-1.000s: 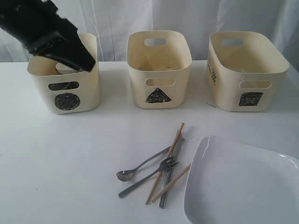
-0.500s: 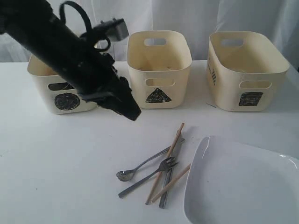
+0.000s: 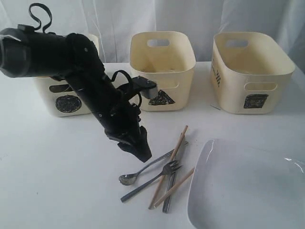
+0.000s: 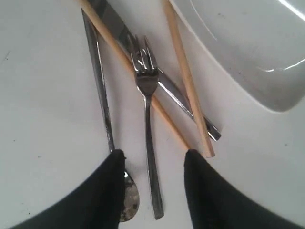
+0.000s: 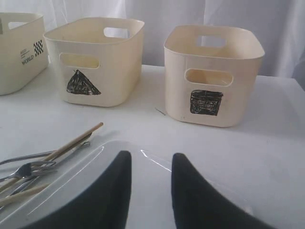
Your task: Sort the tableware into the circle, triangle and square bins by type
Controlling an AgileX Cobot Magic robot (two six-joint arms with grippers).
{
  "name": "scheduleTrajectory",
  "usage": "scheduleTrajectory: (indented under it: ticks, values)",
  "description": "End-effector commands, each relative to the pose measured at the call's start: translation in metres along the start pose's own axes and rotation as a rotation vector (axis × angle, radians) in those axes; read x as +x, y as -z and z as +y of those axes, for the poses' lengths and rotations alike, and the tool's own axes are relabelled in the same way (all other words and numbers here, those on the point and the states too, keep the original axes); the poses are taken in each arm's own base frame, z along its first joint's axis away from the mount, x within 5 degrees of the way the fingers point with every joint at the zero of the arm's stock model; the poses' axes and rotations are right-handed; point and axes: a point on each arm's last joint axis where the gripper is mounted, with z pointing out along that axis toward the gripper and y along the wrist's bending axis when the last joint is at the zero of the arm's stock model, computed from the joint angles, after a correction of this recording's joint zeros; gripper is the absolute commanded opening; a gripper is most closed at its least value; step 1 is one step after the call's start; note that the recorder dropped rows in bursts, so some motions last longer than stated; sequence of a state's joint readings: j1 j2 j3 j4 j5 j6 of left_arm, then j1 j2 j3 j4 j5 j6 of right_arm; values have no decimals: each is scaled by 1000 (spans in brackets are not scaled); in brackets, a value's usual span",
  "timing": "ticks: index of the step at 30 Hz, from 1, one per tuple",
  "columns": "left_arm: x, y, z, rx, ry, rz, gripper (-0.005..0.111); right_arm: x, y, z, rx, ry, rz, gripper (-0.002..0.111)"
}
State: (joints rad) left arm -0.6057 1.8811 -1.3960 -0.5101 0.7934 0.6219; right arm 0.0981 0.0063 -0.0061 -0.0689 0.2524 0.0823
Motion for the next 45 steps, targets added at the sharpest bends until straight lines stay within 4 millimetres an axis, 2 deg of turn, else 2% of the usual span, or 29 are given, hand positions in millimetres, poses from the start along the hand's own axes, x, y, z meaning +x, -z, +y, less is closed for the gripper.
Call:
scheduleTrajectory:
  ticks: [1,13,25,36,45]
  values:
    - [-5,-5,2,10,-18,15,46,1,0,-1,10,2,-8,29]
    - [-4,-37,12,25,-18,80,46,1,0,-1,10,2,-8,29]
    - [-1,-53,23,-9,-53,93,46,1,0,-1,10,2,-8,29]
    - [-2,-53,32,-104,-111,88,46,1,0,-1,10,2,-8,29]
    - [-2,-54,30,-84,-100,93,46,1,0,-1,10,2,-8,29]
